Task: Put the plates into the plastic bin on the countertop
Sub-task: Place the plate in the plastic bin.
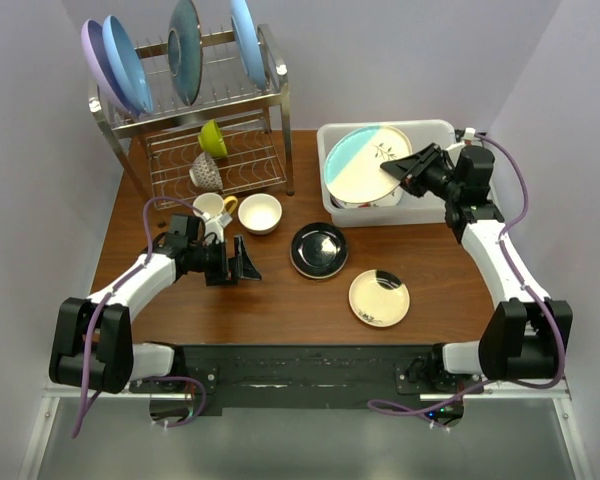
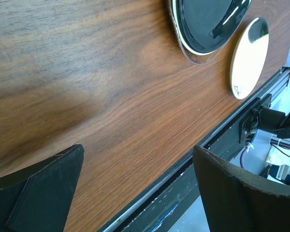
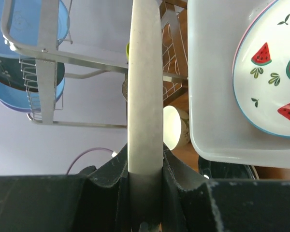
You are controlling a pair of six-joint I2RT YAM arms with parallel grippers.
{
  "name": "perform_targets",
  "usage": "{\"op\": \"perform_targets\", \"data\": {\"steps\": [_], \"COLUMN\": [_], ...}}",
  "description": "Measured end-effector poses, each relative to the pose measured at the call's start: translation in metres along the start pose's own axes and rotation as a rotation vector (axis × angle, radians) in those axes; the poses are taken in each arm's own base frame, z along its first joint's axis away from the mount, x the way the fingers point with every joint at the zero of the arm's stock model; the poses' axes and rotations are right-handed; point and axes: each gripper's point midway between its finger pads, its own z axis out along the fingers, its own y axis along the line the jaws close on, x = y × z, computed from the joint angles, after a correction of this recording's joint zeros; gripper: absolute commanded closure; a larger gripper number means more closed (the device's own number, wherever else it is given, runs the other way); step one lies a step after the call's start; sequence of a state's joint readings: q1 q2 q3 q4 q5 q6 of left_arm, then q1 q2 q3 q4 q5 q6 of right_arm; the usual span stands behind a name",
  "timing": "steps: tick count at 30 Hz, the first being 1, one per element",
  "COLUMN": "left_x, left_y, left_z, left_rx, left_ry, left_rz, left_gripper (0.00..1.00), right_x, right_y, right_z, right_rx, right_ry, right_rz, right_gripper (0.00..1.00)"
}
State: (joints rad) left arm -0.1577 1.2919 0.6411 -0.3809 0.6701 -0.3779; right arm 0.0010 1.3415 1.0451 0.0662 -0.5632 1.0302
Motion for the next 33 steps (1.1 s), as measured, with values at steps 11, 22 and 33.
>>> {"op": "perform_targets", "data": {"steps": [11,22,33], "left_x": [0.000,0.000,0.002], "left_y": [0.000,0.000,0.001], "left_z": [0.000,0.001,0.002], "left_rx": [0.001,0.006,0.008], "left_ry": [0.000,-0.007,-0.001], "left_rz": [0.000,0.006,0.004], "left_gripper": [0.00,0.00,0.00], "right_x": [-0.024,-0.021,-0.014], "right_y": [-0.049,-0.080,-0.118], "right_z": [0.016,0.035,0.049], "right_rx": [0.025,0.070,0.131], "right_ry": [-0.036,0.008,0.034], "right_rz": [0.136,0.152,0.174], "right_gripper": [1.00,1.00,1.00]}}
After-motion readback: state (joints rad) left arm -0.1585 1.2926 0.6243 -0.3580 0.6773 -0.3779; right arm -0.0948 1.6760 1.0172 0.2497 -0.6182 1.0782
